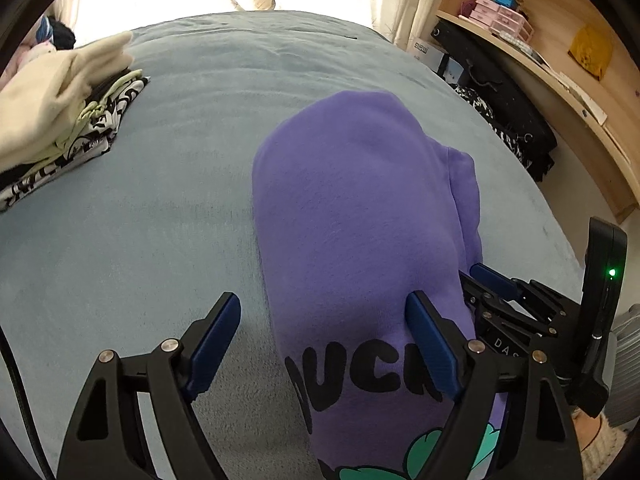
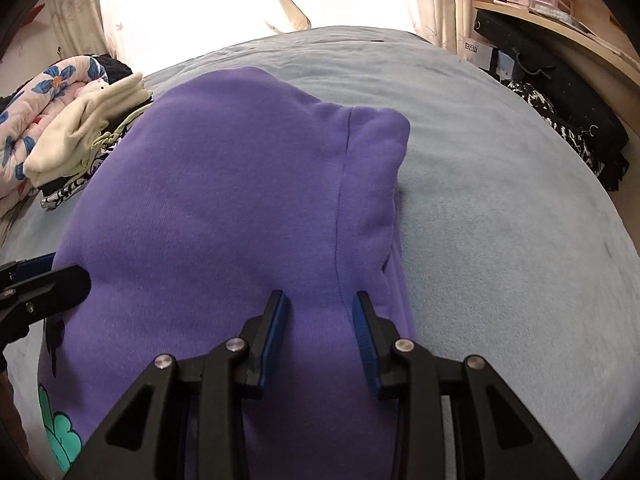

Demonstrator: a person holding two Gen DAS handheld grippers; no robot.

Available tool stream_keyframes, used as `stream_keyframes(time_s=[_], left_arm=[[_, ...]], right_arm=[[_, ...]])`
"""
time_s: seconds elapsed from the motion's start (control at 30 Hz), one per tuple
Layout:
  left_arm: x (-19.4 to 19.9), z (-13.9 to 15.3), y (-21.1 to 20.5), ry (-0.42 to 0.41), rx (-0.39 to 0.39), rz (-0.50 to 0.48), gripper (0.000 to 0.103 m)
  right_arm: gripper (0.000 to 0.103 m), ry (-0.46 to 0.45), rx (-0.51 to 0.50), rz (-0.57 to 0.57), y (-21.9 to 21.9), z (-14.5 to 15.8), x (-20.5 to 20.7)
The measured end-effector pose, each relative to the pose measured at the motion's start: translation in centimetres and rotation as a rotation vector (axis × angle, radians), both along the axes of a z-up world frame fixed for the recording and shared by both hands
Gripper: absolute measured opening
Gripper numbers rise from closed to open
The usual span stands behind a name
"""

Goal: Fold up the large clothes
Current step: 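Release the folded hoodie and move both tools back from it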

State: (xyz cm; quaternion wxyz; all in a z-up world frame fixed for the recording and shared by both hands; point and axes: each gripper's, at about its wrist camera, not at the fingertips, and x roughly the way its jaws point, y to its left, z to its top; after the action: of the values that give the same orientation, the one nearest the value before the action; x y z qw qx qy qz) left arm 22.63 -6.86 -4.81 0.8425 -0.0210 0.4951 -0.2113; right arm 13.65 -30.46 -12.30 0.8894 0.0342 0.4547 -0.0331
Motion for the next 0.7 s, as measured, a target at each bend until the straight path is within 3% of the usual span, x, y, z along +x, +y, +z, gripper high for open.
stream_keyframes(time_s=[0.17,0.4,0.53,0.63,0.7], left_arm=[[-0.6,0.7,-0.3,-0.045,0.039,0.008,0.084],[-1.0,1.3,0.4,-0.039,0.050,0.031,0.084],[-1.5,1.7,0.9,-0.035,0.066,0.051,0.084],[-1.9,2.2,1.2,-0.023,0.069,0.072,0.084],[-2.2,2.4,1.7,-0.012,0.061,0.082,0.084]], right_arm=[[0.034,0.013,0.031,-0.011,-0.4,0.6,-0.1],[0.037,0.059,0.094,-0.032,-0.9,1.7,-0.3],[0.047,0.066,0.131,-0.047,-1.1,2.5,-1.1],[0.064,0.070,0.136,-0.063,-1.2,3.1,-2.0],[0.065,0.069,0.154,-0.067,-1.4,3.4,-2.5]])
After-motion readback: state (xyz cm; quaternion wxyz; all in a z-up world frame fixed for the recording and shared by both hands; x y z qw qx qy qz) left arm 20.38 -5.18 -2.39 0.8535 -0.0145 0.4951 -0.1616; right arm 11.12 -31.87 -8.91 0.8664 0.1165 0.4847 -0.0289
